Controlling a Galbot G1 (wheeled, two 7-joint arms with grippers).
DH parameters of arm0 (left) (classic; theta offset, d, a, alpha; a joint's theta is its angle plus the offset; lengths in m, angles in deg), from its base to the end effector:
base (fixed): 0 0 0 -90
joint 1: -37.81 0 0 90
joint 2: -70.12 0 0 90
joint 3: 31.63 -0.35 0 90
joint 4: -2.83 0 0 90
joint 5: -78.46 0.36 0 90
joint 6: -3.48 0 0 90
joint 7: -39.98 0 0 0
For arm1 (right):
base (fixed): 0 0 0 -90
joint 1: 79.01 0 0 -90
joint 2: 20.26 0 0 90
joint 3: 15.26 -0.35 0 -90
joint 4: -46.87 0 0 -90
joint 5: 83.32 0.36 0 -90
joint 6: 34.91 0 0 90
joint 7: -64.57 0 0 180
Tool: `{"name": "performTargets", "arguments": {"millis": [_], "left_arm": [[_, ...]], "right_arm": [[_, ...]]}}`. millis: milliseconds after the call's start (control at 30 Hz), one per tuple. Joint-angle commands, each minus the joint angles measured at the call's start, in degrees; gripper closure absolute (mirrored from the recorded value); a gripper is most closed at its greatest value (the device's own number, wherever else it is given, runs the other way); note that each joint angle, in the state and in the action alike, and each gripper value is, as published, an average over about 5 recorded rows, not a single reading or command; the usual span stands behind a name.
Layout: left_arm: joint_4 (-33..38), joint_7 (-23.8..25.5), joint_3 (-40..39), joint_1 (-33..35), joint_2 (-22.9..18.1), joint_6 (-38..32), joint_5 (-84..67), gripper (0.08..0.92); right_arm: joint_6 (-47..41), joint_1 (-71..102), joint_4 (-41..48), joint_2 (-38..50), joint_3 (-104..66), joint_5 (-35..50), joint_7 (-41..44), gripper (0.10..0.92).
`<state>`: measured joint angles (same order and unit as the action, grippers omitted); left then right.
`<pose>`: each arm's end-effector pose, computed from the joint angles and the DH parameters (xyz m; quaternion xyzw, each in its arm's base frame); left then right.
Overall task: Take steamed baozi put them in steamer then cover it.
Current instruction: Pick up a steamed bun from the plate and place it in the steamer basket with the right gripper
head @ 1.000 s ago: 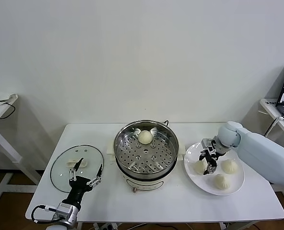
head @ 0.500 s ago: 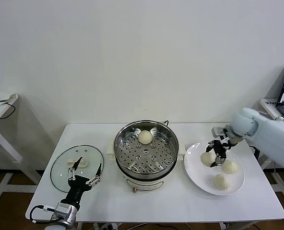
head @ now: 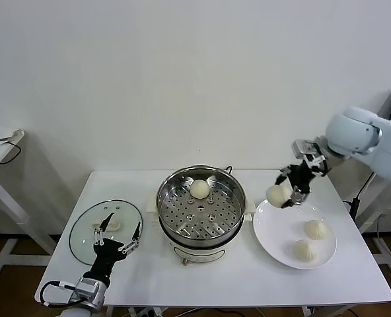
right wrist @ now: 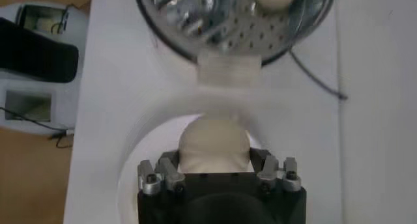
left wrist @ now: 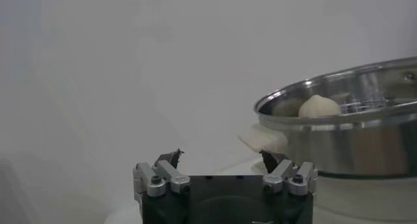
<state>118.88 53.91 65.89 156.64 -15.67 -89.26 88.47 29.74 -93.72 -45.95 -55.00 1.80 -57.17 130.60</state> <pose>0.1901 0.0563 -0.3196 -0.0844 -0.9850 -0.1490 0.0199 0.4831 -0.0772 0.0178 0.5420 -0.5711 0.5032 0.3563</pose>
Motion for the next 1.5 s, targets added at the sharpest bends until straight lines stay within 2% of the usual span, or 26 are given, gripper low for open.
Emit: {"name": "performTargets", "arguments": {"millis": [33,400,633,967,1500], "left_arm": [[0.5,0.0,0.3,0.1,0.1,-0.2,0.0,0.177],[1.1,0.1,2.4,0.4,0.2,0.0,-0.2,0.177],[1.6,0.1,3.3,0.6,0.2,0.1,-0.2,0.177],[1.6,0.4,5.0,0.4,0.4,0.3,-0.5,0.177],[0.8,0.5,5.0,0.1,0.4,0.3,-0.5,0.177]], "right_arm": [[-7.4,-12.3,-4.7,-9.9,7.9,10.1,-3.5,0.321],[-12.3,-4.0,6.5,-31.8,3.9,11.8,-6.6,0.321],[-11.8,2.9,17.1,-40.6,1.5,8.6,-5.9,0.321],[-10.2,12.2,26.8,-46.7,-0.1,2.5,-4.6,0.321],[-9.5,16.9,30.4,-48.3,-0.7,-1.0,-4.1,0.314]]}}
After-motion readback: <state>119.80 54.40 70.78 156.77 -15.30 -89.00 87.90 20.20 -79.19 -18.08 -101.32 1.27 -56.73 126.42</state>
